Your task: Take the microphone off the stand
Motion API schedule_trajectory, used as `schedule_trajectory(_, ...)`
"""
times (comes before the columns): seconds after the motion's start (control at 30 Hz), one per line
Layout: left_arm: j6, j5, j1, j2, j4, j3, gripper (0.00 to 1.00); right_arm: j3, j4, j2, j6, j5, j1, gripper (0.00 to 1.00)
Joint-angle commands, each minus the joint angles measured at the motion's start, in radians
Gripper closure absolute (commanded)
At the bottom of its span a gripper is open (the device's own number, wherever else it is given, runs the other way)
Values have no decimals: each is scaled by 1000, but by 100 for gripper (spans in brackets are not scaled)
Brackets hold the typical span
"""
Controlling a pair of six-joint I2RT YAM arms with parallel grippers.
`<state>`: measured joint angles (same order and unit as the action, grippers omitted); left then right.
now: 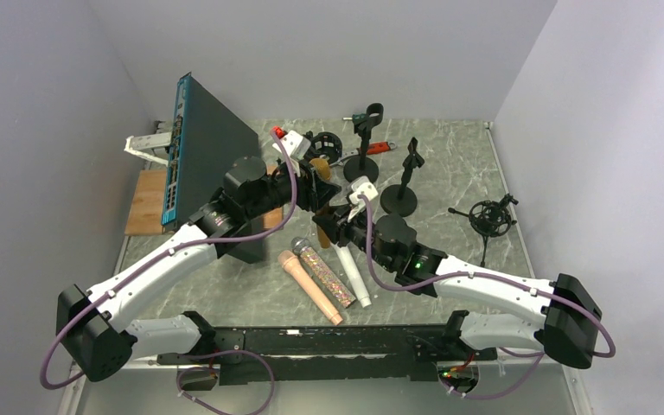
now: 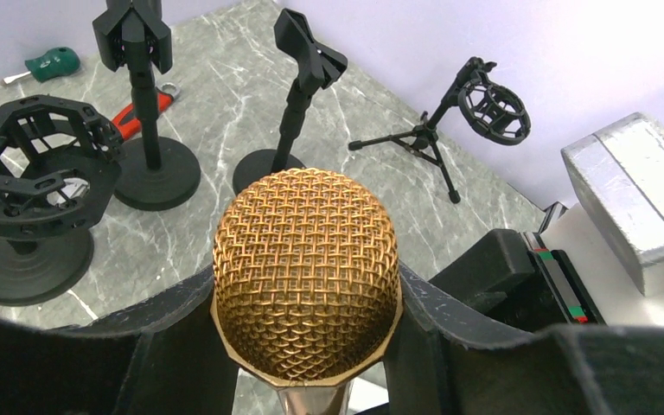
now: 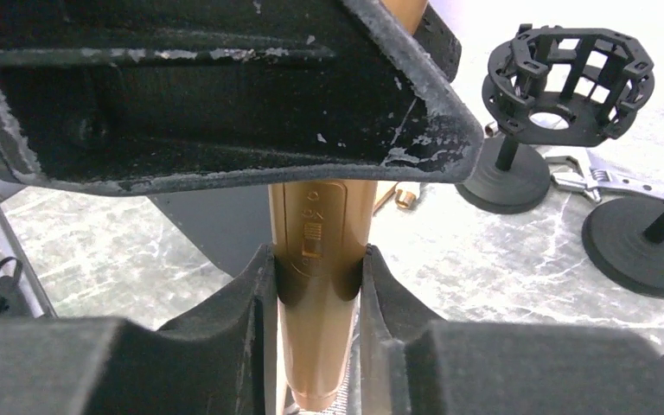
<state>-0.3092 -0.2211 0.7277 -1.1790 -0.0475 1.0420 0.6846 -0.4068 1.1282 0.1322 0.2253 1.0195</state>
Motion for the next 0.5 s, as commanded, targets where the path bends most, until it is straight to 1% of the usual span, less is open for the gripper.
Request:
schedule_trajectory(0.0,-33,-39,-1,3,-64,39,100,14,-50,-32,-3,44,5,100)
schedule_trajectory(0.03,-36,-46,-1,3,-68,38,100,9,-55,-35,-2,42,5,100)
schedule_trajectory(0.07,-40,-51,-1,0,-73,37,100,8,-55,-36,-2,43,6,95)
schedule_trajectory(0.1,-43,-59,-1,-1,-76,36,100,6,-56,-37,-7,41,5,81)
schedule_trajectory(0.13,-43,-66,-1,-2,-78,36,100,5,-59,-38,-17,36,6,77)
schedule_trajectory(0.17,-42,-71,-1,-4,-81,35,100,6,-58,-36,-30,34,5,76)
schedule_trajectory(0.2,-41,-72,-2,-6,-82,32,100,7,-53,-33,-36,39,4,78)
schedule_trajectory(0.23,-39,-72,-1,-10,-80,35,100,7,-51,-31,-40,47,5,94)
schedule_trajectory(0.27,-33,-77,-1,-15,-77,38,100,8,-48,-29,-43,52,5,100)
schedule_trajectory(0.3,-29,-82,-1,-20,-75,42,100,9,-45,-30,-44,55,5,100)
schedule_trajectory(0.33,-26,-86,-1,-25,-71,45,93,10,-42,-31,-44,61,5,100)
schedule_trajectory(0.37,-23,-90,-2,-31,-66,48,79,13,-21,-34,-35,84,6,100)
schedule_trajectory(0.4,-19,-94,-1,-35,-64,51,60,17,-2,-40,-25,103,5,100)
schedule_trajectory(0.47,-14,-88,-3,-38,-61,50,26,18,44,-57,-9,137,5,100)
